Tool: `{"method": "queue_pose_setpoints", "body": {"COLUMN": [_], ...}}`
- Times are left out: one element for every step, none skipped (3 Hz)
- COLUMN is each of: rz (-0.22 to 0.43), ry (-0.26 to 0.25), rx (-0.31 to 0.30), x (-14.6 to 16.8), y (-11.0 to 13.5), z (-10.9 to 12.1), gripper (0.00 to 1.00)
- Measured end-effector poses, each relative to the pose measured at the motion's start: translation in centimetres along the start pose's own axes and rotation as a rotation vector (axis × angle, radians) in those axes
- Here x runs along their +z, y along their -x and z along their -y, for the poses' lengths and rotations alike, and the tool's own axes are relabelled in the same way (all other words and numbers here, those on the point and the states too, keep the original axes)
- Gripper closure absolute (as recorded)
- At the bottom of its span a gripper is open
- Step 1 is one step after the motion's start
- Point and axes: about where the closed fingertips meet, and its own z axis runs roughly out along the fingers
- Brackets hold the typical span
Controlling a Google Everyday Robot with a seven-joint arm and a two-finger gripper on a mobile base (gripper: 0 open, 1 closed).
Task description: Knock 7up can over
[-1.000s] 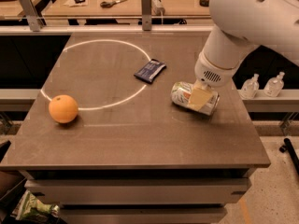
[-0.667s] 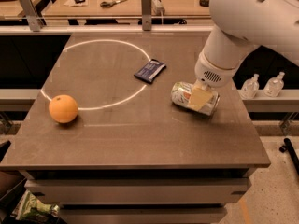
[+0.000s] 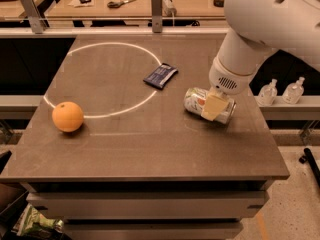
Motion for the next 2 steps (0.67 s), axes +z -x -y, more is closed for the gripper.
{"method": "queue_pose_setpoints", "body": {"rz": [0.0, 0.0], "ry": [0.0, 0.0], "rx": [-0.001, -0.001], "x": [-0.01, -0.01], "y": [-0.01, -0.02], "z": [-0.05, -0.05], "gripper": [0.0, 0.0]}}
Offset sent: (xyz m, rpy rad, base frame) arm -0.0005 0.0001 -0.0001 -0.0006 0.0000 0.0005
